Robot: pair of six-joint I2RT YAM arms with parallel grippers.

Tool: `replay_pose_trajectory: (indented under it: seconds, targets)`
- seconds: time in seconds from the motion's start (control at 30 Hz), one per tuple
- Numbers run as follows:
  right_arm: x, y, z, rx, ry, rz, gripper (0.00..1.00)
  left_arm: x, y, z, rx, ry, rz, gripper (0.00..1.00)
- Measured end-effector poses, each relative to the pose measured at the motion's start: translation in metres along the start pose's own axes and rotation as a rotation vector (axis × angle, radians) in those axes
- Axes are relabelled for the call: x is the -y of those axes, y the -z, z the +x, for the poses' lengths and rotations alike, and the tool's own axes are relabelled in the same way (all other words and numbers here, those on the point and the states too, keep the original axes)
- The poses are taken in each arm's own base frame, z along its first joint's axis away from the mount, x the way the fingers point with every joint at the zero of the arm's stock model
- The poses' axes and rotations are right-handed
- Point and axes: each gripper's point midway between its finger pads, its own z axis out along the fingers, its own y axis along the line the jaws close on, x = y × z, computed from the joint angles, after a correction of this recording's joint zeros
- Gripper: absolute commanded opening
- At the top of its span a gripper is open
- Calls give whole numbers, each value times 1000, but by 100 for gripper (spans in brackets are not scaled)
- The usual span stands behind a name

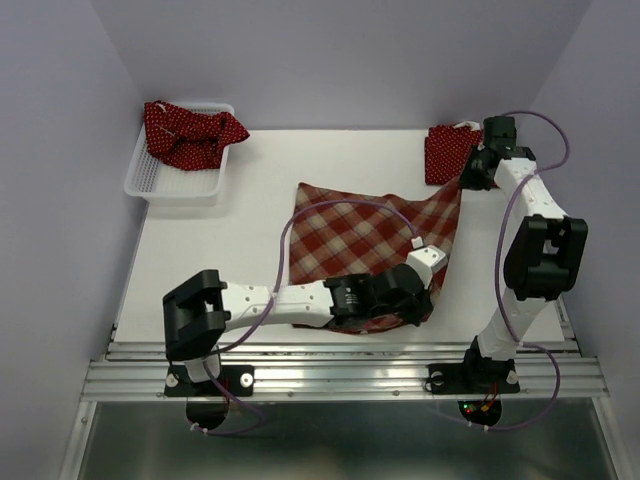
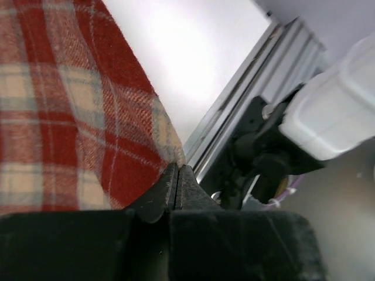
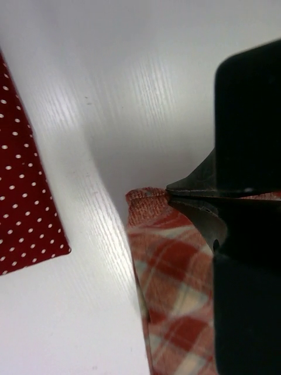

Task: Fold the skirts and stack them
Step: Fold the skirt

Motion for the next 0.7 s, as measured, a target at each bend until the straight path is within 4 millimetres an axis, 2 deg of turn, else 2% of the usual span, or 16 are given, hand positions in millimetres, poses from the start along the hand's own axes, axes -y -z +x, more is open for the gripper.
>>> replay_pose_trajectory:
  seconds: [0.17,0.33,0.4,0.53,0.7]
  targets:
    - [-12,45,-33,85,18,-51,1,13,27,-27,93,21,59,0]
    - [-32,73,-50,131,56,-97,1,3,46,-27,142,57,46,0]
    - [-46,80,-50,135,87,-111,1,-4,51,-23,146,74,30,0]
    - [-90,89,-47,153,160,-157,1,-26,59,-2,141,125,-24,0]
    - [-136,88,-33,146,232,-179,1,-56,68,21,132,191,-99,0]
